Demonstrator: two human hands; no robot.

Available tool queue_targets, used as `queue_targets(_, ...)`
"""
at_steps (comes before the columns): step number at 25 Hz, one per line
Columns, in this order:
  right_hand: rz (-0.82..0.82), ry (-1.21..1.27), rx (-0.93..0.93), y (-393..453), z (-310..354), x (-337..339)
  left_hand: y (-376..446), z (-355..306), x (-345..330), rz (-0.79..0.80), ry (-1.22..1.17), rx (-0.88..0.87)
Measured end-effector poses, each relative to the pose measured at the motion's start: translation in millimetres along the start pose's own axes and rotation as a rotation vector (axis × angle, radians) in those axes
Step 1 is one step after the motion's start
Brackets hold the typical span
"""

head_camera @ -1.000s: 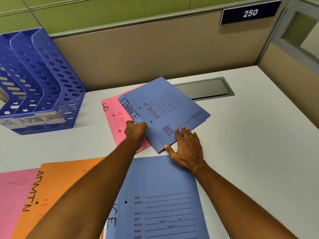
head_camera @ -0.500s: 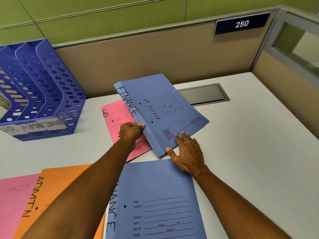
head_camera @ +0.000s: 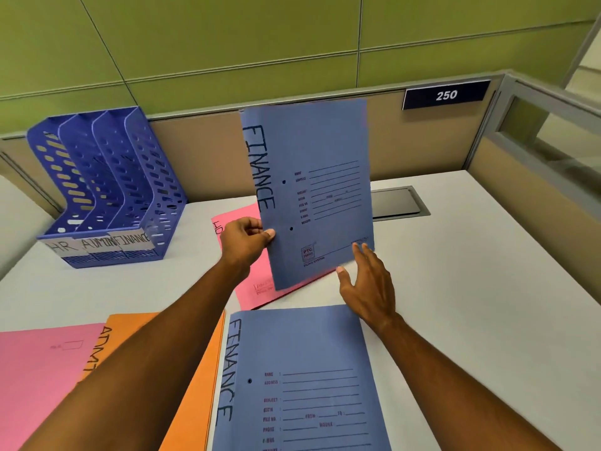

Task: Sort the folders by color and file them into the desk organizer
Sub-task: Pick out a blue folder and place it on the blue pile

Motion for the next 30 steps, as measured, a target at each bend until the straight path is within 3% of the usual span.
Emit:
queue_targets(6, -0.136, 0.194, -0.019, -13.7, 24.7, 31.0, -26.5, -32.4, 40.0, 0.021, 0.066, -0.141)
queue_targets(16, -0.28, 0.662, -0.254, -53.4, 42.1, 54.0, -57.9, -28.4, 137.5, 0.186, 0.132, -0.233)
queue_targets(23, -0.107, 0.921, -0.154, -91.4, 68.8, 41.2, -78.3, 7.3, 173.3, 0.29, -0.006, -0.095)
queue_targets(30, -0.034, 0.898, -0.235, -136.1, 50.2, 46.1, -117.4, 65.6, 156.1, 0.336, -0.062, 0.099)
Point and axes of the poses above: each hand's wrist, its own y-axis towards the middle knuckle, its own x-axis out of the back of the hand, z = x × y, the point moved 10 cm from there along y, towards the middle knuckle, and after that the axes turned 5 degrees about z, right-handed, at the moved point
